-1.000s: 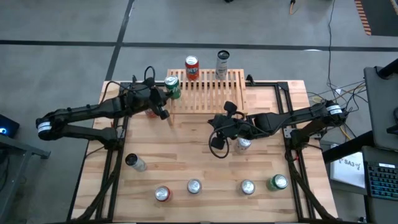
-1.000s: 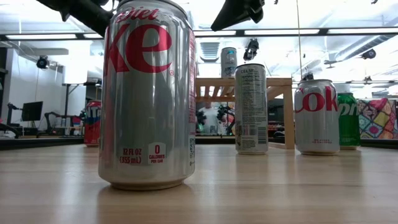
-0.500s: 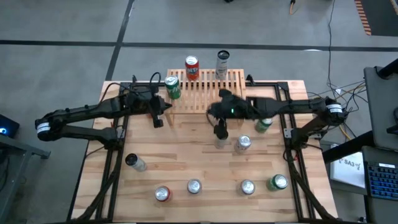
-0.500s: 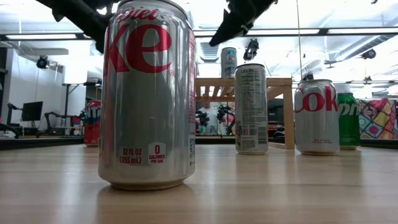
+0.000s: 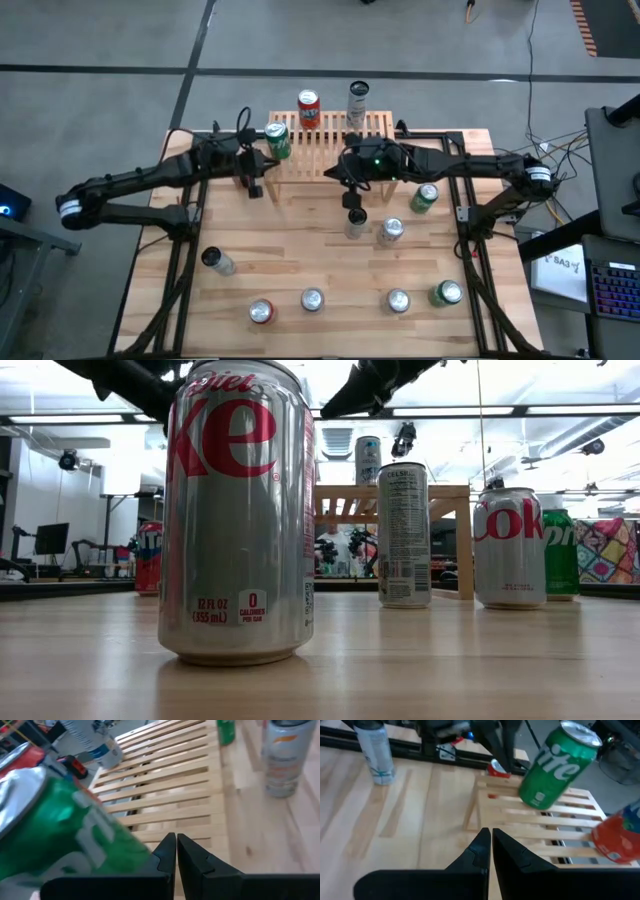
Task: Place canned beverage on shelf
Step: Put the middle left green soda can on the shelf
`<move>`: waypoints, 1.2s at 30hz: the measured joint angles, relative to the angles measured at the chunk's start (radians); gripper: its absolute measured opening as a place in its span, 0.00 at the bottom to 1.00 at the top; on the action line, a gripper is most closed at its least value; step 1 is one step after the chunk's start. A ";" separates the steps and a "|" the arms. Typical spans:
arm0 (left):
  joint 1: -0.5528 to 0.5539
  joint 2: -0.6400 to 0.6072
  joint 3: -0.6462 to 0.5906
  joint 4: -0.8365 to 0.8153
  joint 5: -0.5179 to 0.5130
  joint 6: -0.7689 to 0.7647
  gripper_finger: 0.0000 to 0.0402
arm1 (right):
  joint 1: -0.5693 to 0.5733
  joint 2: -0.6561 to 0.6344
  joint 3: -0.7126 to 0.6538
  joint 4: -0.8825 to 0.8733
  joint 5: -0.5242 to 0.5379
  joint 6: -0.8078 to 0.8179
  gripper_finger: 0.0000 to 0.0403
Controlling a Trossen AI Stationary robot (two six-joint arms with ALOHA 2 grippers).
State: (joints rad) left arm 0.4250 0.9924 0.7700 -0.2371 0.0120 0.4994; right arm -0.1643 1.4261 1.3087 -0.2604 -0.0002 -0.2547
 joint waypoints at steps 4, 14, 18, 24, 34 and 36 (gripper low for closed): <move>0.040 0.001 0.000 0.006 0.000 0.016 0.00 | 0.012 0.000 0.000 0.019 0.000 0.019 0.02; 0.105 0.009 0.000 0.037 0.001 0.046 0.00 | 0.016 0.000 0.000 0.037 0.000 0.053 0.02; 0.110 0.030 0.000 0.088 -0.001 0.044 0.00 | 0.016 0.000 0.000 0.035 0.000 0.062 0.02; 0.110 0.082 0.000 0.149 -0.001 0.030 0.00 | 0.016 0.000 0.000 0.035 0.000 0.080 0.02; 0.113 0.135 0.000 0.156 -0.003 0.031 0.00 | 0.016 0.000 0.000 0.035 0.001 0.088 0.02; 0.119 0.135 0.000 0.156 -0.010 0.036 0.00 | 0.016 0.000 0.000 0.035 0.001 0.089 0.02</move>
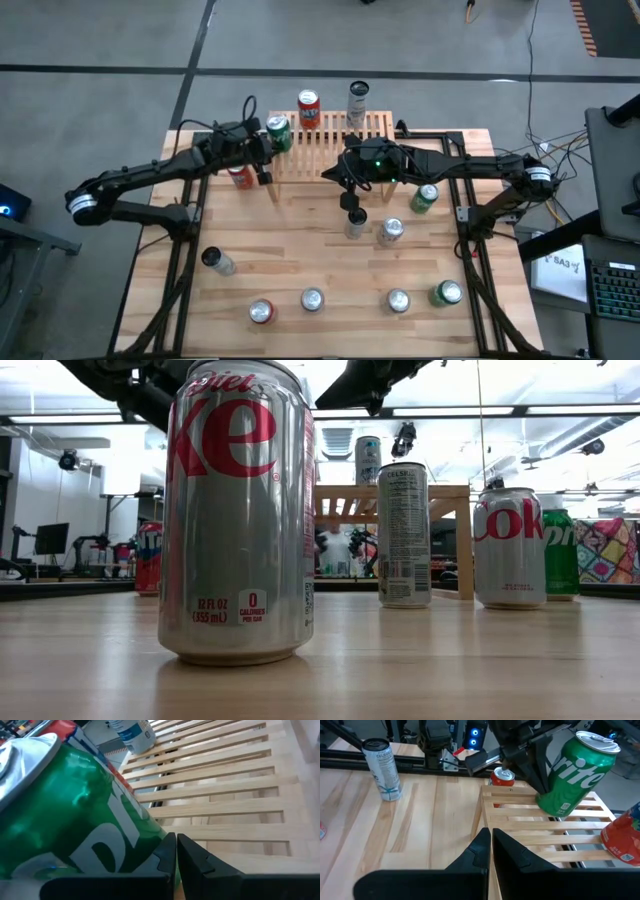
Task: Place canned beverage on shelf
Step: Put the middle left green soda can on the shelf
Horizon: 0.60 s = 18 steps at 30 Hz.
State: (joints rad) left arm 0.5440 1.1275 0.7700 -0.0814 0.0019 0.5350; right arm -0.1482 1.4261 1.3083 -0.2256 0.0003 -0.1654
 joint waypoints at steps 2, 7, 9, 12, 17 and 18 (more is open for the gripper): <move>0.004 -0.002 0.000 -0.002 -0.027 0.004 0.00 | 0.000 0.000 0.000 0.000 0.000 0.002 0.02; 0.020 -0.008 0.000 -0.005 -0.044 0.006 0.00 | 0.000 0.000 0.000 0.000 0.000 0.002 0.02; 0.024 -0.008 0.000 -0.005 -0.044 0.006 0.00 | 0.000 0.000 0.000 0.000 0.000 0.001 0.02; 0.029 -0.008 0.000 -0.005 -0.044 0.006 0.00 | 0.000 0.000 0.000 0.000 0.000 0.001 0.02; 0.030 -0.019 0.001 -0.028 -0.033 0.006 0.00 | 0.000 0.000 0.000 0.000 0.000 0.001 0.02; 0.030 -0.028 0.001 -0.042 -0.029 0.006 0.00 | 0.000 0.000 0.000 0.000 0.001 0.001 0.02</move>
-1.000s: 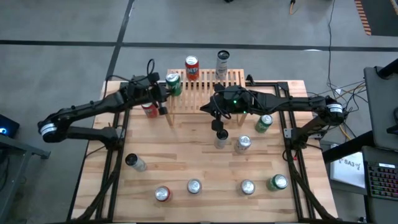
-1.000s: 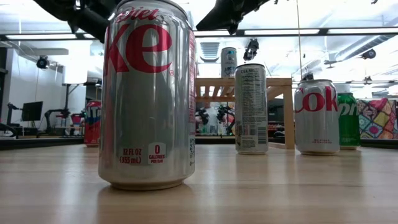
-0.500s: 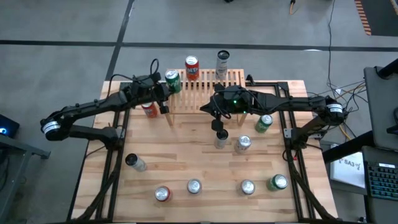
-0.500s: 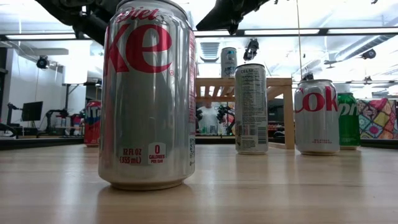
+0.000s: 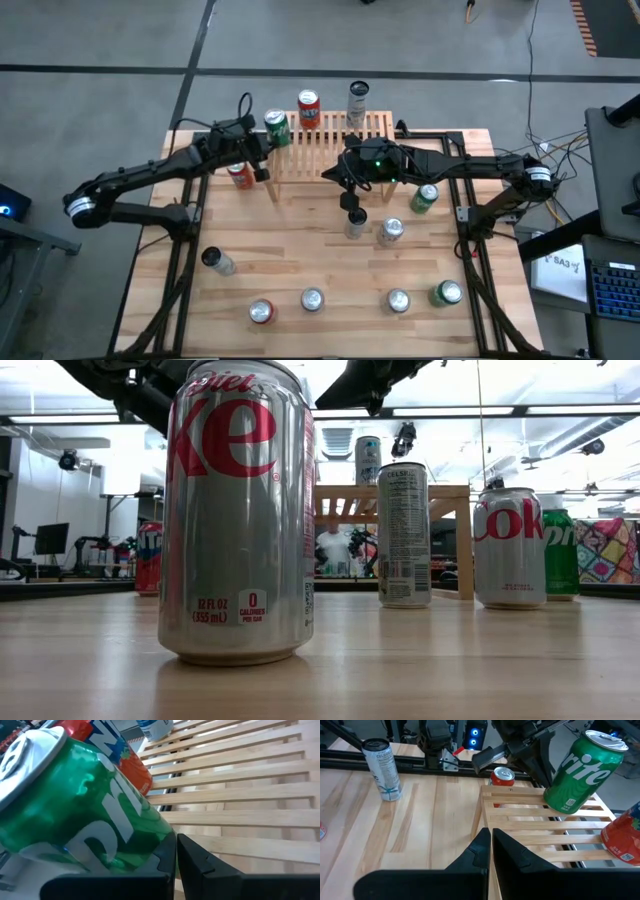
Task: Place canned beverage on shelf
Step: Put the middle left green soda can on the shelf
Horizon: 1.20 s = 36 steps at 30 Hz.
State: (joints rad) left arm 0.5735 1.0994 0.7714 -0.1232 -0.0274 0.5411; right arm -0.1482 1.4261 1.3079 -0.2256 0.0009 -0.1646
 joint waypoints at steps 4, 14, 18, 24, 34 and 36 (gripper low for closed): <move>0.000 -0.055 0.001 -0.062 0.000 -0.010 0.00 | 0.000 0.000 -0.003 0.000 0.000 -0.002 0.02; 0.017 -0.112 0.001 -0.103 -0.173 0.008 0.00 | 0.000 0.000 -0.006 -0.001 0.000 -0.003 0.02; 0.043 -0.091 0.001 -0.096 -0.174 0.008 0.00 | 0.000 0.000 -0.006 -0.001 0.000 -0.002 0.02; 0.060 -0.058 0.001 -0.009 -0.173 -0.003 0.00 | 0.000 0.000 -0.006 -0.001 0.000 -0.003 0.02; 0.059 -0.052 0.001 0.016 -0.173 -0.015 0.00 | 0.000 0.000 -0.007 -0.001 0.000 -0.003 0.02; 0.059 -0.058 0.001 -0.014 -0.173 -0.028 0.00 | 0.000 0.000 -0.007 -0.001 0.000 -0.003 0.02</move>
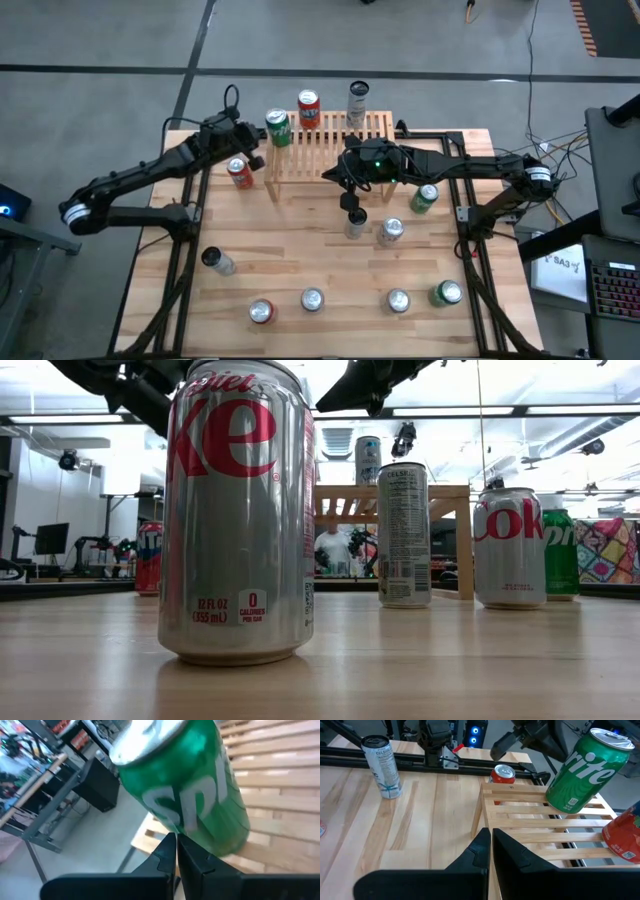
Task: Place canned beverage on shelf
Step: Put the middle left green soda can on the shelf
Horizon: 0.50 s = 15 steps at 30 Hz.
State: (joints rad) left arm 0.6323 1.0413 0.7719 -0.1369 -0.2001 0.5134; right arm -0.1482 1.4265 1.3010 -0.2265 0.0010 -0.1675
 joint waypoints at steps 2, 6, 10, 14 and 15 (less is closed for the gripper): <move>-0.002 -0.011 0.000 -0.038 0.005 -0.009 0.00 | 0.000 0.000 0.000 0.000 0.000 0.001 0.02; -0.002 -0.028 0.000 -0.129 0.171 -0.010 0.00 | 0.000 0.000 0.000 -0.001 0.000 0.000 0.02; -0.003 -0.022 0.000 -0.084 0.376 -0.024 0.00 | 0.000 0.001 0.000 -0.001 0.000 -0.005 0.02; -0.003 0.002 0.000 -0.001 0.400 -0.063 0.00 | 0.000 0.001 0.000 -0.001 0.000 -0.007 0.02; -0.003 0.007 0.000 0.012 0.387 -0.067 0.00 | 0.000 0.001 -0.001 -0.001 0.000 -0.007 0.02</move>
State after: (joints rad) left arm 0.6296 1.0484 0.7723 -0.1253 0.1874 0.4461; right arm -0.1482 1.4273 1.2999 -0.2272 0.0010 -0.1749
